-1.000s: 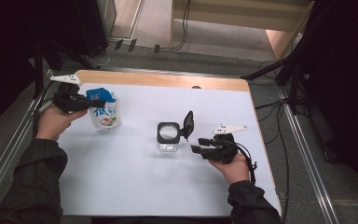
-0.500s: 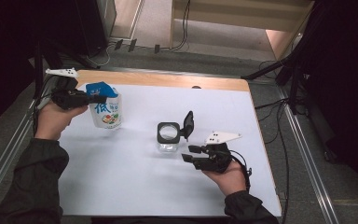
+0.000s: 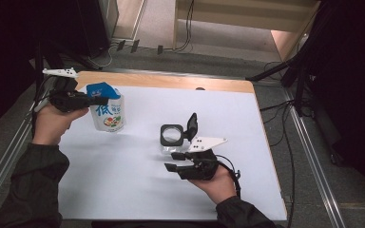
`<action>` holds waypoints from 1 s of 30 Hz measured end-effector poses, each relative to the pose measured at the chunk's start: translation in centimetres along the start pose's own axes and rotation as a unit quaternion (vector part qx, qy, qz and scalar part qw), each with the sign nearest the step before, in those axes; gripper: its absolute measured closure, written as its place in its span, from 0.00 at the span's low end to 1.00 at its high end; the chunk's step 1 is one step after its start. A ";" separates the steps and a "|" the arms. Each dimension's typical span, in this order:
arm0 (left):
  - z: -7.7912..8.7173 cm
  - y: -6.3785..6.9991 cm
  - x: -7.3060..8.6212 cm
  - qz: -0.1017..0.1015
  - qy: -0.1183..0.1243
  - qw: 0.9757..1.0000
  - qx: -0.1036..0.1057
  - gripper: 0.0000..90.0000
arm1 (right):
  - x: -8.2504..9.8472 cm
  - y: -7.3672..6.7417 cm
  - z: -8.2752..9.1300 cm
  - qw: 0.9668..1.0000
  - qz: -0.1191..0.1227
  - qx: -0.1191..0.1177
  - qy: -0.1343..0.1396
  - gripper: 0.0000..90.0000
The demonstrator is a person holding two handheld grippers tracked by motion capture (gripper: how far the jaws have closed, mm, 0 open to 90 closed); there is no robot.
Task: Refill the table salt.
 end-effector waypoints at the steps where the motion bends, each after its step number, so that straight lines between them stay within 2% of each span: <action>1: 0.1 0.2 0.1 0.002 0.001 1.000 -0.002 1.00 | -0.2 -0.3 -0.3 1.000 0.002 -0.005 0.000 0.61; 9: 0.5 1.2 0.4 0.001 0.000 1.000 -0.009 1.00 | -1.6 -1.3 -2.7 1.000 0.024 -0.020 0.002 0.60; 13: 1.1 1.5 0.5 0.003 0.002 1.000 -0.010 1.00 | -2.5 -1.6 -4.0 0.999 0.026 -0.024 -0.005 0.58; 17: 1.4 2.1 0.5 -0.002 0.002 1.000 -0.017 1.00 | -3.5 -1.6 -5.4 0.999 0.019 -0.036 0.002 0.57; 22: 1.5 2.7 0.7 -0.005 -0.001 1.000 -0.014 1.00 | -4.2 -1.5 -7.3 0.999 0.030 -0.034 0.002 0.54; 30: 1.9 4.0 0.8 -0.004 -0.005 1.000 -0.013 1.00 | -4.2 -0.9 -9.9 0.999 0.030 -0.019 -0.004 0.54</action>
Point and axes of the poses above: each handheld gripper's, and its own axes: z roughly backward along the jaws, x roughly out of its underside, y roughly to its right, the point moved 1 cm from there along -z, roughly forward along the jaws
